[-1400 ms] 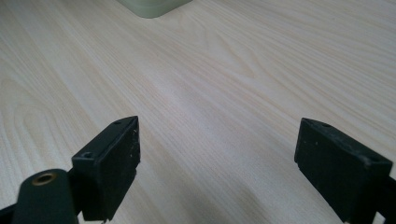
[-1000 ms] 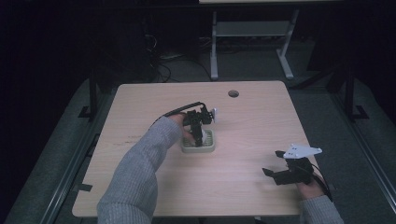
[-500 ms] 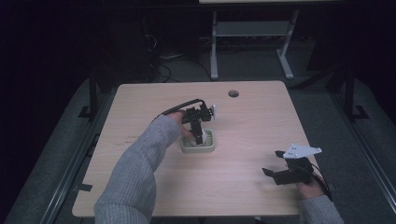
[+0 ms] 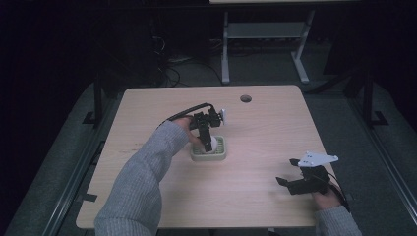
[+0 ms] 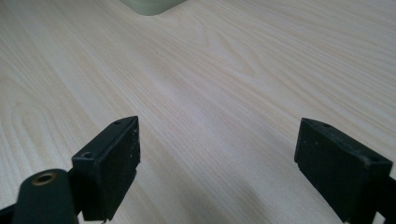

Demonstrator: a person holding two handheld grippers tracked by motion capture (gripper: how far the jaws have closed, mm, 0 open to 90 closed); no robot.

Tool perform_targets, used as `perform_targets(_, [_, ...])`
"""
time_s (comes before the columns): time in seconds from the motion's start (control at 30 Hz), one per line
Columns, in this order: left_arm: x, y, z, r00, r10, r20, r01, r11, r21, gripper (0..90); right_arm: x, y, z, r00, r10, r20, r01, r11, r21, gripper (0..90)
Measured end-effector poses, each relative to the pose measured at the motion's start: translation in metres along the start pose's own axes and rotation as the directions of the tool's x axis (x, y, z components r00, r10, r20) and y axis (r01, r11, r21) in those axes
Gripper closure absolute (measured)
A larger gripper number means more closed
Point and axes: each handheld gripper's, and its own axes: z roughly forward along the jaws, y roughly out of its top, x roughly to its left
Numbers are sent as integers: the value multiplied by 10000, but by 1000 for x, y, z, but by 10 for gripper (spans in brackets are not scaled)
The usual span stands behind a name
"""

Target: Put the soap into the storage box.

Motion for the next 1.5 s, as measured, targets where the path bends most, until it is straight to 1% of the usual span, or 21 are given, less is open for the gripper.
perform_targets(0.23, [-1, -4, -3, 10000, -24, -22, 24, 10000, -72, 202, 0, 0, 0, 10000, -7, -6, 7, 10000, -13, 136])
perform_targets(0.27, [-2, -5, -3, 10000, -76, -29, 76, 9999, -68, 202, 0, 0, 0, 10000, -10, -2, 10, 10000, -9, 136])
perform_targets(0.33, [-3, -6, -5, 10000, -41, -70, 40, 9999, -108, 202, 0, 0, 0, 10000, -10, 8, 10, 10000, 2, 136])
perform_targets(0.37, [-3, -7, -5, 9999, -122, -33, 121, 9998, -166, 202, 0, 0, 0, 10000, -8, 11, 8, 10000, 5, 136])
perform_targets(0.4, [-4, -8, -6, 10000, -69, -45, 69, 9999, -146, 203, 0, 0, 0, 10000, -9, 13, 9, 10000, 5, 136])
perform_targets(0.47, [-5, -9, -8, 9999, -108, -51, 107, 9998, -177, 203, 0, 0, 0, 10000, -27, 10, 27, 10000, 5, 136])
perform_targets(0.5, [-6, -10, -9, 10000, -31, -78, 30, 9999, -133, 203, 0, 0, 0, 10000, -44, 11, 44, 10000, 3, 136])
perform_targets(0.53, [-6, -10, -9, 9999, -33, -103, 31, 9999, -150, 203, 0, 1, 1, 10000, -42, 18, 42, 10000, 4, 136])
perform_targets(0.57, [-8, -11, -10, 9999, -128, -78, 126, 9997, -186, 203, 0, 1, 1, 10000, -55, 17, 55, 10000, 8, 136])
perform_targets(0.67, [-10, -12, -13, 9999, -125, -116, 122, 9996, -250, 203, 0, 1, 1, 10000, -35, 24, 35, 10000, 40, 137])
perform_targets(0.73, [-11, -13, -14, 9999, -50, -144, 46, 9997, -241, 203, 0, 0, 1, 10000, 11, 34, -11, 10000, 45, 136])
perform_targets(0.77, [-12, -14, -15, 9998, -117, -132, 113, 9996, -255, 203, 0, 0, 1, 10000, -10, 39, 10, 10000, 40, 136])
perform_targets(0.8, [-13, -15, -16, 9998, -53, -165, 49, 9998, -216, 203, 0, 0, 1, 10000, -22, 48, 22, 10000, 39, 136])
perform_targets(0.97, [-16, -19, -17, 9998, -125, -158, 119, 9993, -353, 205, 0, 0, 1, 10000, -45, 50, 45, 10000, 62, 136])
perform_targets(1.17, [-21, -26, -16, 9998, -145, -136, 140, 9993, -335, 206, 0, 1, 1, 10000, -57, 60, 56, 9999, 87, 136])
perform_targets(1.2, [-21, -27, -16, 9998, -100, -150, 95, 9994, -319, 205, 0, 1, 1, 10000, -48, 61, 48, 9999, 102, 136])
perform_targets(1.27, [-23, -29, -17, 9997, -172, -153, 166, 9991, -394, 205, 0, 1, 1, 10000, -36, 69, 35, 9999, 100, 136])
perform_targets(1.5, [-27, -34, -20, 9998, -118, -162, 111, 9990, -441, 206, -1, 1, 1, 10000, -43, 81, 42, 9999, 129, 136])
